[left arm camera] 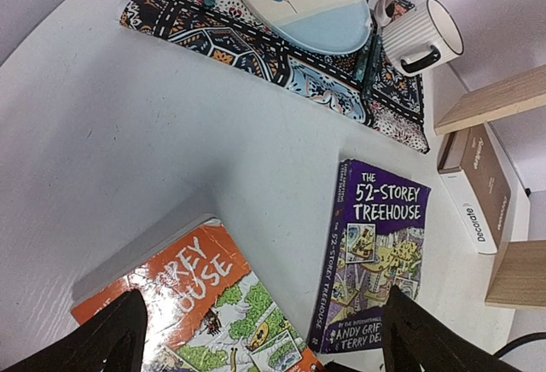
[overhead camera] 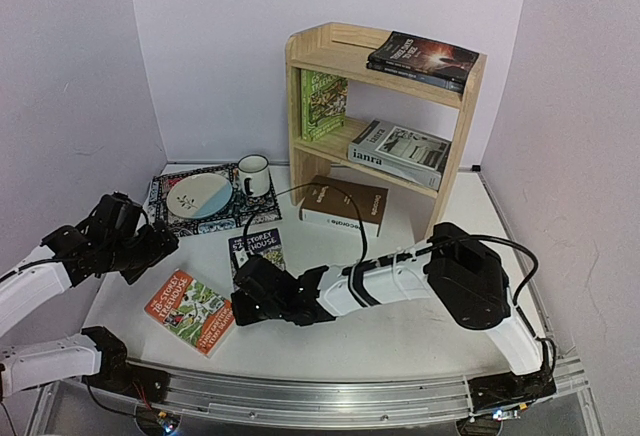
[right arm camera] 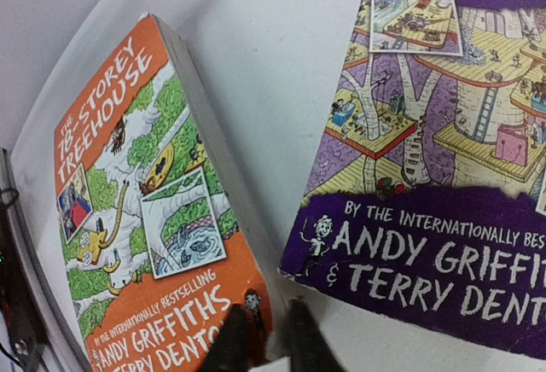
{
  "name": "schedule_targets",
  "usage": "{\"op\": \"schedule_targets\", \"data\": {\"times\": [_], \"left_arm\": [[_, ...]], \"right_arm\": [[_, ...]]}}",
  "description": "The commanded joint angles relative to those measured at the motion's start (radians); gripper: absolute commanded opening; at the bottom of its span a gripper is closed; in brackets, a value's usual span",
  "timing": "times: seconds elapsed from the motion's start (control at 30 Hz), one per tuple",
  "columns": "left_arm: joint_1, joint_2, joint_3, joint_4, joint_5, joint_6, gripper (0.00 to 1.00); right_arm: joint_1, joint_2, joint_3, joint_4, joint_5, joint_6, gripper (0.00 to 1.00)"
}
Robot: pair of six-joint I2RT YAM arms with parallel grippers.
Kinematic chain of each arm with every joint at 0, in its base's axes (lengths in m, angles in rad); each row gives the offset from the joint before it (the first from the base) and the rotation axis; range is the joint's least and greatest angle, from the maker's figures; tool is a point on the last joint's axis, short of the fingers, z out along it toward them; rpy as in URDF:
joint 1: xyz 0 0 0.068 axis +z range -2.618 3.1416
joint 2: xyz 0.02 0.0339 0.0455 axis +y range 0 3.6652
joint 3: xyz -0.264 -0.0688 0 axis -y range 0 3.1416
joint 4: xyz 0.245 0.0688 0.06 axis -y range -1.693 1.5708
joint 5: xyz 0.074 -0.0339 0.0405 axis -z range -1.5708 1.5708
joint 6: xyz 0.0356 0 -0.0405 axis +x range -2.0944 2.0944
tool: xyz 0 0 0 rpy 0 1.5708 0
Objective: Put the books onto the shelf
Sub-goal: Move the book to the center of the board.
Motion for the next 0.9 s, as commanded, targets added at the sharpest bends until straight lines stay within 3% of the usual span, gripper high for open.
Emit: {"op": "schedule_targets", "data": {"times": [0.0, 0.27, 0.4, 0.67, 0.87], "left_arm": [[0.006, 0.014, -0.002, -0.015, -0.02, 0.016, 0.96], [0.006, 0.038, 0.012, -0.01, 0.007, 0.063, 0.96], [0.006, 0.08, 0.008, 0.032, 0.072, 0.098, 0.96], [0.006, 0.171, -0.05, 0.272, 0.422, 0.229, 0.97], [0.002, 0.183, -0.158, 0.5, 0.647, 0.234, 0.86]], "right_arm": [[0.003, -0.005, 0.023, -0.041, -0.01, -0.024, 0.0], [0.003, -0.19, -0.16, -0.036, -0.046, -0.086, 0.0], [0.003, -0.312, -0.31, -0.03, 0.01, -0.103, 0.0], [-0.021, -0.503, -0.519, -0.121, 0.13, -0.131, 0.0], [-0.158, -0.641, -0.651, -0.152, 0.09, -0.124, 0.0]]}}
